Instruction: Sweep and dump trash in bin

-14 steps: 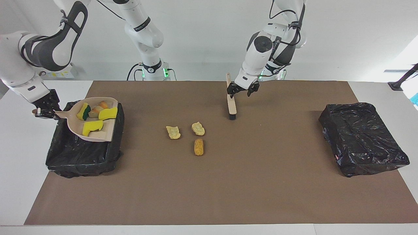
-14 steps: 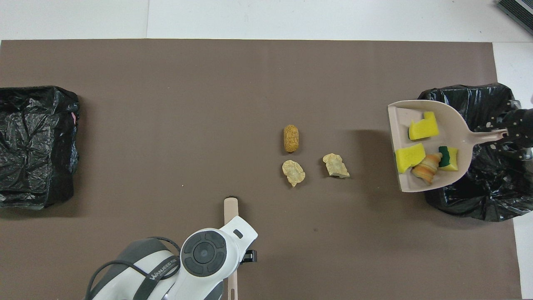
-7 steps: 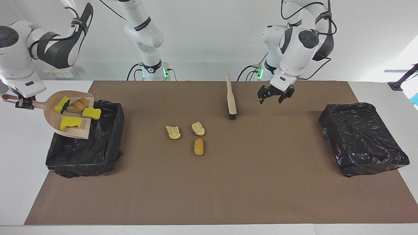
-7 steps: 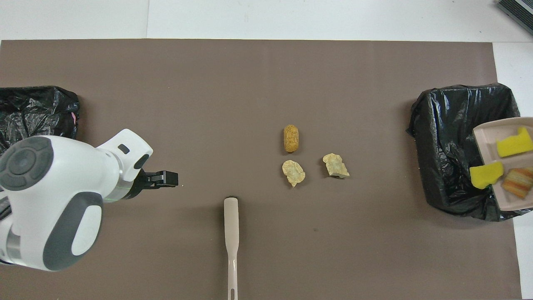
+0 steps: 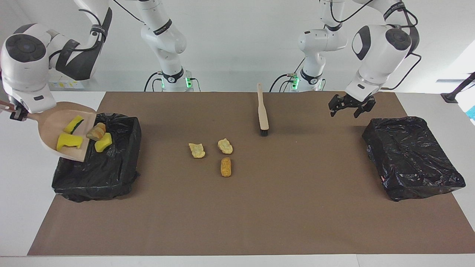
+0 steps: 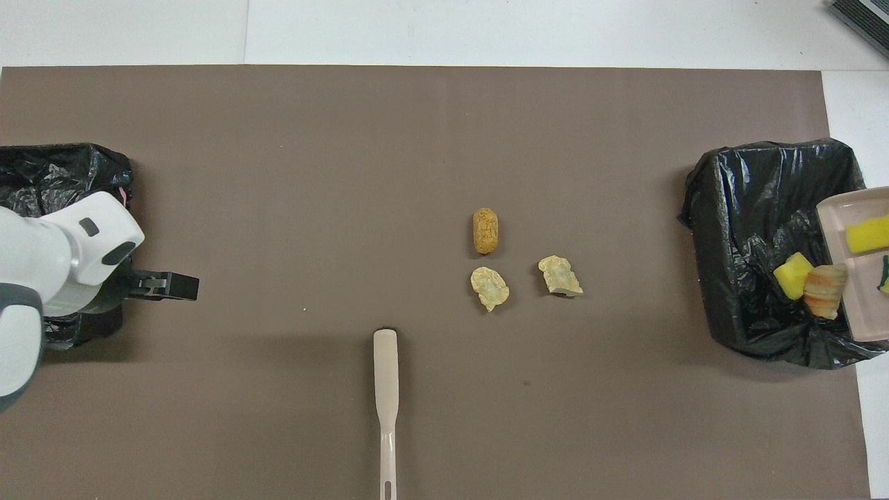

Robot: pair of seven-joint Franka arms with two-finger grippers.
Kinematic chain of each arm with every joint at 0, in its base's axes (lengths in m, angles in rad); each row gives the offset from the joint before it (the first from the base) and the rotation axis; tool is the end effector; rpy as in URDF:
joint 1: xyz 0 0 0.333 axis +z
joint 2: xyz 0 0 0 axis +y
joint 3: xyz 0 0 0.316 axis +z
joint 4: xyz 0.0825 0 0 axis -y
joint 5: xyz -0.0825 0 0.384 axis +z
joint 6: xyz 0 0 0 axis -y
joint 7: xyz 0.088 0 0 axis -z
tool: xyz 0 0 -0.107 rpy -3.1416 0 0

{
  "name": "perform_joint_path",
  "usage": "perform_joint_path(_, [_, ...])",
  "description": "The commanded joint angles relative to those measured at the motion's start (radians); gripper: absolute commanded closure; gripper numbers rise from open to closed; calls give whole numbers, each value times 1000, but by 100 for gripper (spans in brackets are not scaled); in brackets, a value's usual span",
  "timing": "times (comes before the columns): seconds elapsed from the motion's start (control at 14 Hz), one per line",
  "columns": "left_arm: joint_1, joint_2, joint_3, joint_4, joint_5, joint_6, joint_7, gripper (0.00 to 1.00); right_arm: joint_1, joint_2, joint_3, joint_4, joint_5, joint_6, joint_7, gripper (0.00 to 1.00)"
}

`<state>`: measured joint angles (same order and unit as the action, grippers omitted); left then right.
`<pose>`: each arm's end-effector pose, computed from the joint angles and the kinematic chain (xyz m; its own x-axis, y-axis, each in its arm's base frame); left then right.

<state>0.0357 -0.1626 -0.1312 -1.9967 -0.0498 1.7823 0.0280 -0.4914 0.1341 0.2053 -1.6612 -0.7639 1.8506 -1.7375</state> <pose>0.5021 -0.0556 0.5258 0.9926 -0.1098 -0.0524 -0.1085 -0.9937 0.0284 0.5724 -0.2323 0.5495 -0.1017 0.7583 -0.6439 0.9923 0.0312 -0.1201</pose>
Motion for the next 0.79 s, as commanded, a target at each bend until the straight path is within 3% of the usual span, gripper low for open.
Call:
perform_joint_path(0.0, [13,83,-14,209,48,-182,9,0,30,-56,6,-26,-38,-24,19,100])
perform_joint_path(0.14, [12,98,-16,284,53,-233,9,0,36,-64,6,-26,-57,-30,19,100])
perform_joint_path(0.43, [6,89,-16,265,47,-216,6,0,36,-79,6,-37,-81,-41,24,100])
perform_joint_path(0.72, [13,11,-11,323,44,-251,-8,0,77,-105,8,-51,-158,-41,68,100])
